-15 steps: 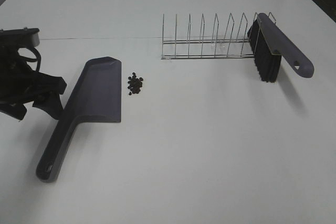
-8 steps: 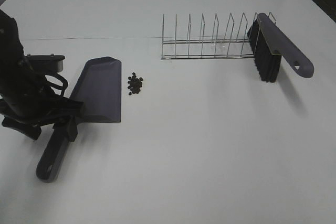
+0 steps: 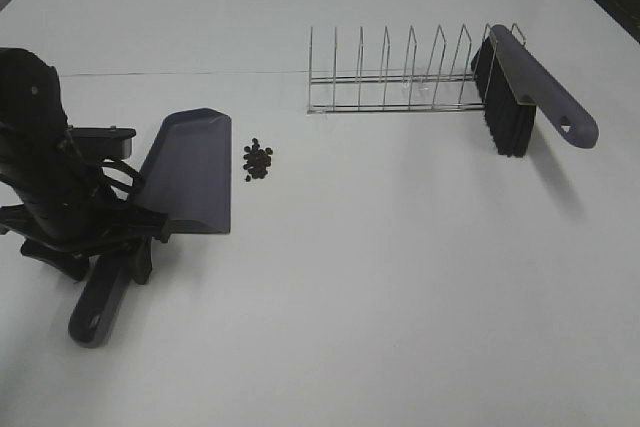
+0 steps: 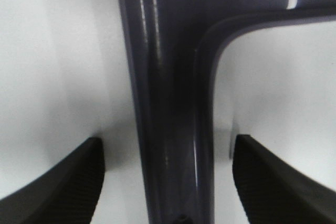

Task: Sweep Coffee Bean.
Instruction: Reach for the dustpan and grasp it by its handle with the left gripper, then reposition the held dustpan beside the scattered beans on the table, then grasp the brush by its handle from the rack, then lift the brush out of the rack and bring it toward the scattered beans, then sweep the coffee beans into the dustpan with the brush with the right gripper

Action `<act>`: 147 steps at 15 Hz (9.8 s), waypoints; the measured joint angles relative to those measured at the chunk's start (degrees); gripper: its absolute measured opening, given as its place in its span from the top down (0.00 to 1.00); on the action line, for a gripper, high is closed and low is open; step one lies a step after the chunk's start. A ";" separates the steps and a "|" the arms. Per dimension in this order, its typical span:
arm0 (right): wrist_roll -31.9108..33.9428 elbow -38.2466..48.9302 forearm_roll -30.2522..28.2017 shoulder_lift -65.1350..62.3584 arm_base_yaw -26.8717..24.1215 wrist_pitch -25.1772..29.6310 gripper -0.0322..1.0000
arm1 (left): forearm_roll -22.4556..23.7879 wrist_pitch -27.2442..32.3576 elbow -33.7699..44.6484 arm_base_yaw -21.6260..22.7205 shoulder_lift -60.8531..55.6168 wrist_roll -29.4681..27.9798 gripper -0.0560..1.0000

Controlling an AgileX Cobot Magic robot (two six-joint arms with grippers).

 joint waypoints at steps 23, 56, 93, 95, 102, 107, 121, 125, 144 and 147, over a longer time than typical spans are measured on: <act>0.00 -2.69 0.00 22.06 0.00 -17.07 0.43 | 4.98 -2.41 0.00 -0.06 -12.49 -7.45 0.65; -3.09 -95.91 -0.63 142.09 -2.35 -2.23 0.57 | 6.36 -2.06 0.00 -0.06 -12.49 -7.39 0.65; 11.06 -78.67 -11.00 133.56 21.08 0.29 0.70 | -4.13 6.19 -6.36 -0.57 4.01 -1.60 0.65; 10.66 -84.91 -8.59 137.68 23.26 3.27 0.70 | -4.13 6.19 -6.42 -0.57 4.13 -1.60 0.65; 7.79 -105.42 3.50 149.48 32.09 8.82 0.70 | -4.13 6.19 -6.42 -0.57 4.13 -1.55 0.65; 7.45 -115.68 8.37 150.57 35.58 9.74 0.71 | -4.13 6.19 -6.42 -0.57 4.13 -1.55 0.65; 6.99 -118.09 -7.56 133.96 13.52 9.97 0.71 | -4.18 6.19 -6.42 -0.57 4.13 -1.38 0.65; 6.07 -117.34 -5.50 133.21 7.96 9.97 0.71 | -4.18 6.19 -6.42 -0.57 4.13 -1.38 0.65; 3.84 -100.96 0.92 146.39 33.17 9.45 0.71 | -4.18 6.25 -6.42 -0.57 4.13 -1.38 0.65; 2.98 -106.28 6.88 146.56 36.21 9.63 0.71 | -4.18 6.25 -6.42 -0.57 4.13 -1.38 0.65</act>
